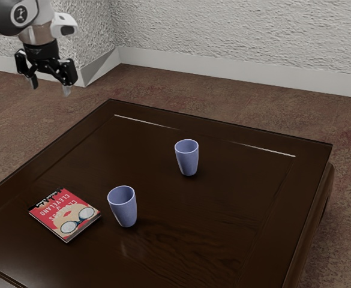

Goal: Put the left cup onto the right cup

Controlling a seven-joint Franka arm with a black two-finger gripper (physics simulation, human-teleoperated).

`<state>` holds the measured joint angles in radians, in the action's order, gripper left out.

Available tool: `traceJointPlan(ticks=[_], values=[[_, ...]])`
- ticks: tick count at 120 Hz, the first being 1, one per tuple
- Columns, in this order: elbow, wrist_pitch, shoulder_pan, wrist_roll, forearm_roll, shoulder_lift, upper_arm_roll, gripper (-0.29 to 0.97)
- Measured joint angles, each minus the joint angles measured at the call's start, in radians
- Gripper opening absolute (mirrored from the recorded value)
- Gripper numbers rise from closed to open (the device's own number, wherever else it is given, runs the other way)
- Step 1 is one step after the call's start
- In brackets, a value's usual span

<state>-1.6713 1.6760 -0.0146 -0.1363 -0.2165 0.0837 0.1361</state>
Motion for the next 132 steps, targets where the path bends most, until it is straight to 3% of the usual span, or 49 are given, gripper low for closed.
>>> traceJointPlan(ticks=[33, 76, 132], values=[[-0.136, 0.048, 0.029, -0.011, 0.004, -0.06, -0.003, 0.68], [-0.3, 0.253, 0.036, -0.031, 0.166, -0.279, -0.053, 0.68], [-0.317, 0.407, 0.021, -0.042, 0.213, -0.376, -0.108, 0.65]])
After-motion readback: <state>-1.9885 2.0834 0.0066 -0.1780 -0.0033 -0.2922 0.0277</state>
